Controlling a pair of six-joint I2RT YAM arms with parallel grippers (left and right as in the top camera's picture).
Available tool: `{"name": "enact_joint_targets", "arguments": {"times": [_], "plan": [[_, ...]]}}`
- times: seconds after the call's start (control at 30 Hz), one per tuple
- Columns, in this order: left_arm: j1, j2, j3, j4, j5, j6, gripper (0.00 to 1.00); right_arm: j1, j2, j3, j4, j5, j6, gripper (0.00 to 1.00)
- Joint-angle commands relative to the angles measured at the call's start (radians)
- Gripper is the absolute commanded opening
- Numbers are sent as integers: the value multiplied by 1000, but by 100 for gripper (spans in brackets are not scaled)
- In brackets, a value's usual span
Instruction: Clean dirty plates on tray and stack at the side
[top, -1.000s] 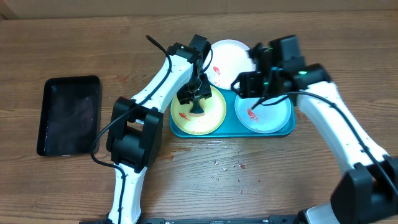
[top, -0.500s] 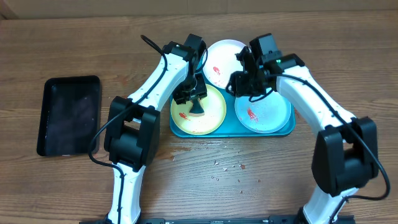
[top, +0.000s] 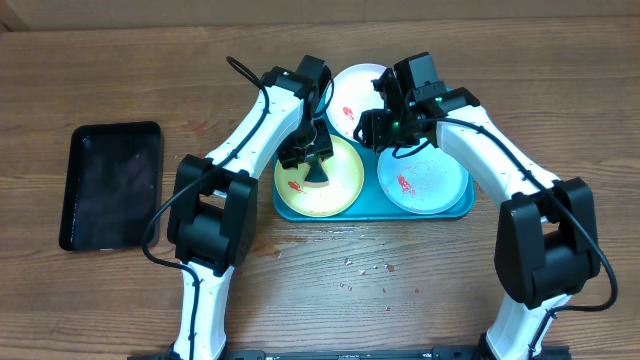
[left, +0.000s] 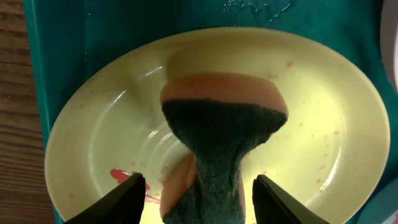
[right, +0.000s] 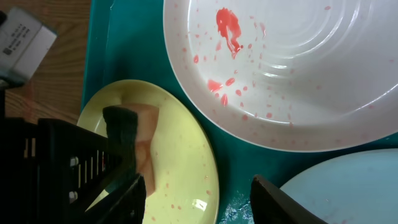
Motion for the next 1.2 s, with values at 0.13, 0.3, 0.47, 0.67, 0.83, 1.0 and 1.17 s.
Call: {"name": "enact_joint_targets", "arguments": {"times": [0.13, 0.3, 0.47, 0.67, 0.83, 1.0, 1.17], "plan": [[3, -14, 8, -3, 7, 12, 59, 26, 97, -8, 32, 20, 0, 49], [3, -14, 8, -3, 7, 12, 60, 48, 133, -8, 39, 23, 1, 43], [3, -14, 8, -3, 7, 12, 61, 65, 137, -8, 26, 88, 1, 43], [2, -14, 8, 1, 7, 12, 64, 69, 142, -25, 10, 99, 2, 34], [-2, -1, 6, 17, 7, 12, 64, 69, 142, -65, 41, 98, 54, 32], [-6, 35, 5, 23, 13, 12, 46, 68, 142, -66, 43, 99, 54, 31], [-6, 58, 5, 26, 23, 12, 19, 68, 142, -66, 43, 99, 55, 30]]}}
